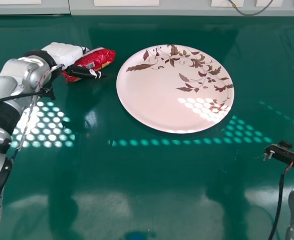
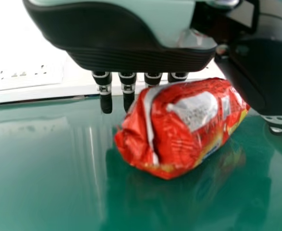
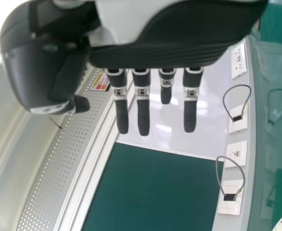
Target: Pick up biscuit and place it in the plate
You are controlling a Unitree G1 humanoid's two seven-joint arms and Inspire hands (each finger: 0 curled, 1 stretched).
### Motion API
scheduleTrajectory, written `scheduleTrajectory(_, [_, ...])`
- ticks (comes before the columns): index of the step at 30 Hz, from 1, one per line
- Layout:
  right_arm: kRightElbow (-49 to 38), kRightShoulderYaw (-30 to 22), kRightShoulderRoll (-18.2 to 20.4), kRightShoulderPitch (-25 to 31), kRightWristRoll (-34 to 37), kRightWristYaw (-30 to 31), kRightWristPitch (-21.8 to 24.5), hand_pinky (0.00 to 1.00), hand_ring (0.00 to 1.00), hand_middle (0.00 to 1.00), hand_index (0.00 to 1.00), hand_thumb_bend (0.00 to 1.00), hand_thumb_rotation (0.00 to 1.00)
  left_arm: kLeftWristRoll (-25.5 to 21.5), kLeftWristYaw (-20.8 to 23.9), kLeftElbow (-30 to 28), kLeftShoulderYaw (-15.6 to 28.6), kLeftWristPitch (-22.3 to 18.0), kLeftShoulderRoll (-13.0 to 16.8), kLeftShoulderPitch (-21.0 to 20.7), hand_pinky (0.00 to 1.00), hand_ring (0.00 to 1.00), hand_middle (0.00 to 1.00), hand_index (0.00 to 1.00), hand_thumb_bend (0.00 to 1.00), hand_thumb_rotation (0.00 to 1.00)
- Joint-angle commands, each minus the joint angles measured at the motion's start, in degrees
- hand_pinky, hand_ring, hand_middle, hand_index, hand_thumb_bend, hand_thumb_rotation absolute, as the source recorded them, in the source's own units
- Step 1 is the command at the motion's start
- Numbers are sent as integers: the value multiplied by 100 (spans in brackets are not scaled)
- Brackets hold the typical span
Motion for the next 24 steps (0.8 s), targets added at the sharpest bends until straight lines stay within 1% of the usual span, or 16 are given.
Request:
scheduleTrajectory(1, [-109,-33,-10,52,-42,-28,-3,67,74,76,76,44,12,151,70,301,-210,45,-121,-265,96,100,100,100,100,41])
scheduleTrajectory(3, [-153,-22,-3,64,-68,-27,5,67,74,76,76,45,14,230,-11,532,-330,169,-233,-459,97,100,100,100,100,42])
scheduleTrajectory(5, [-224,-19,29,72,-77,-41,72,68,76,77,76,45,15,328,-82,748,-485,249,-338,-645,96,97,98,97,98,39])
scheduleTrajectory(6, [-250,-21,42,75,-77,-47,101,69,76,78,77,45,15,369,-92,822,-550,256,-369,-708,91,94,95,95,94,36])
scheduleTrajectory(7, [-278,-22,53,79,-82,-54,138,70,77,79,77,45,15,387,-44,896,-594,234,-391,-752,89,92,94,94,92,34])
scheduleTrajectory(8, [-302,-27,64,82,-73,-56,166,70,77,79,78,44,15,370,45,971,-606,202,-409,-775,81,86,89,90,89,29])
scheduleTrajectory(9, [-321,-30,73,83,-66,-57,184,71,78,80,79,44,14,337,147,1040,-600,163,-422,-784,68,73,78,81,82,17])
scheduleTrajectory(10, [-341,-29,82,86,-75,-63,205,71,78,80,79,44,13,332,248,1105,-614,136,-436,-793,61,67,72,74,78,9])
scheduleTrajectory(11, [-360,-29,93,91,-75,-66,218,71,78,80,79,44,13,396,424,1154,-683,81,-436,-794,55,62,66,62,65,6])
scheduleTrajectory(12, [-367,-31,98,94,-85,-72,218,72,78,80,79,44,13,453,566,1195,-747,48,-439,-795,51,60,59,55,59,3])
scheduleTrajectory(13, [-375,-29,97,100,-109,-79,219,71,78,80,79,44,13,504,677,1240,-811,43,-452,-803,51,60,57,51,55,2])
scheduleTrajectory(15, [-385,-35,109,107,-116,-90,210,72,78,80,79,43,12,583,866,1315,-938,34,-472,-825,52,61,55,48,51,0])
scheduleTrajectory(19, [-378,-58,129,128,-90,-118,132,72,78,80,79,43,10,642,917,1383,-1112,72,-507,-889,51,62,54,48,51,0])
scheduleTrajectory(24, [-345,-91,164,115,-24,-135,63,71,78,80,78,43,10,562,983,1378,-1149,30,-492,-880,48,60,53,48,51,0])
